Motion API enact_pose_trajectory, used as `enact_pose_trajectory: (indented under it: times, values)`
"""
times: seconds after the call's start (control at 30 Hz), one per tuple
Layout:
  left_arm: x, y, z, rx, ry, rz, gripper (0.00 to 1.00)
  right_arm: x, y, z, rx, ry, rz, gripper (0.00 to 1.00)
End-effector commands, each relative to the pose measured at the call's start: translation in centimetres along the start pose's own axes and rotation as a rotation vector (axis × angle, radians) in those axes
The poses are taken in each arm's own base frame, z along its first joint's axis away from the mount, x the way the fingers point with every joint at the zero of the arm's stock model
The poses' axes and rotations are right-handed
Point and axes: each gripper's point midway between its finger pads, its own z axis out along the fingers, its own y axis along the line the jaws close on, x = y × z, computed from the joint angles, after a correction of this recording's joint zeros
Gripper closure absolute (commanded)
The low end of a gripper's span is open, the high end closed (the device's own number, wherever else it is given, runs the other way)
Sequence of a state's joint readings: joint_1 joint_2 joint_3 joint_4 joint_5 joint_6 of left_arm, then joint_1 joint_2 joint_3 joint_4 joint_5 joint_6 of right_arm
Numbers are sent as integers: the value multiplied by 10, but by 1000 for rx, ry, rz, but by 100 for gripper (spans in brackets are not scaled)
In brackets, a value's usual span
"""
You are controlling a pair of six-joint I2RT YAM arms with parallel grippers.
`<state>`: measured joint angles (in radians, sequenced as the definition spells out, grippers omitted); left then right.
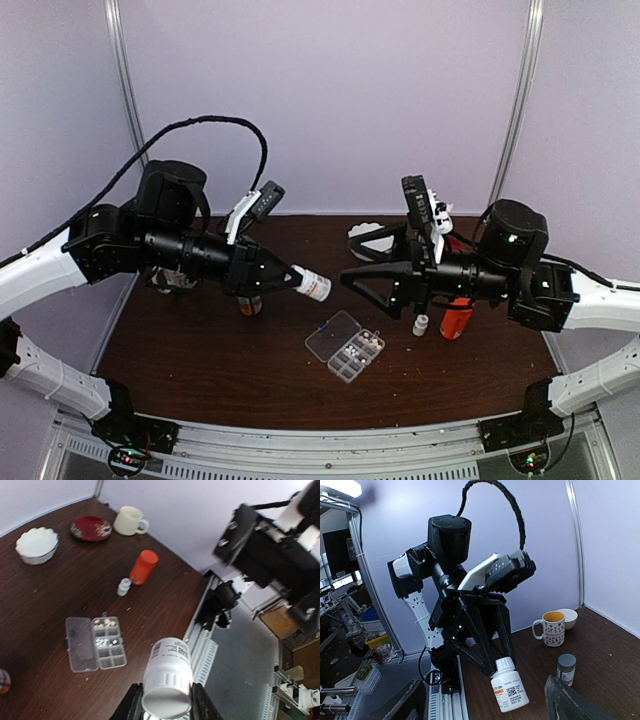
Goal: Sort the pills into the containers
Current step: Place the pill bottle at the center of the board.
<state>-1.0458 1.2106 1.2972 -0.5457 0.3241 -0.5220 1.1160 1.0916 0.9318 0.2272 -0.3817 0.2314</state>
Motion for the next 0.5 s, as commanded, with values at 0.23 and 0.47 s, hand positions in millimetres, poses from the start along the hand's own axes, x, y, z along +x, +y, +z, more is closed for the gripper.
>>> enact_pose_trajectory:
  times: [0.23,0.47]
  values:
    - [108,171,-22,-719,258,-237,100,34,-52,-27,308,74,28,14]
    - [147,239,-39,-970,334,-319,100,44,-69,-34,405,66,73,14]
